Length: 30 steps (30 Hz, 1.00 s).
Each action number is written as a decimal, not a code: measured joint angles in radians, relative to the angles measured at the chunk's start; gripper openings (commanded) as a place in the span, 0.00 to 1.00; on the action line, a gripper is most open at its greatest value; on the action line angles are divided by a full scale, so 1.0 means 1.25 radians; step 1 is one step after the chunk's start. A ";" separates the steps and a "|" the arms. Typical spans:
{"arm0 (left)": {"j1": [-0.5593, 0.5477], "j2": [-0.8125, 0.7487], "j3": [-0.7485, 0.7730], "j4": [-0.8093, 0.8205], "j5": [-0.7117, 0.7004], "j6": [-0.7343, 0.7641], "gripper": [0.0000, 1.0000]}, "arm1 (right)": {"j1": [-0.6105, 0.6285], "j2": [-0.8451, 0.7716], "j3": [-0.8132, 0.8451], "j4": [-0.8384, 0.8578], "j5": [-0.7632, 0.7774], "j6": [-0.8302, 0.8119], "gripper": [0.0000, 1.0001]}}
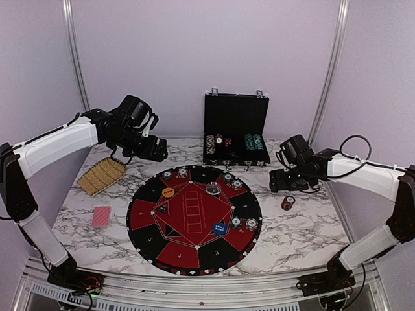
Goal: Distribute texas hold em gaming equipment
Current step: Pick up the pile of poker chips from the pile of poker chips.
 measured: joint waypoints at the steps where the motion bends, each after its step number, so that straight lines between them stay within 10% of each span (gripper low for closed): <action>1: 0.000 -0.025 -0.032 0.012 -0.008 -0.001 0.99 | -0.011 0.000 -0.007 -0.001 -0.002 0.000 0.84; 19: 0.001 -0.174 -0.240 0.151 -0.101 0.020 0.99 | -0.086 0.120 -0.031 -0.001 -0.038 -0.001 0.82; 30: 0.001 -0.174 -0.241 0.164 -0.101 0.021 0.99 | -0.104 0.120 -0.054 0.002 -0.041 -0.001 0.63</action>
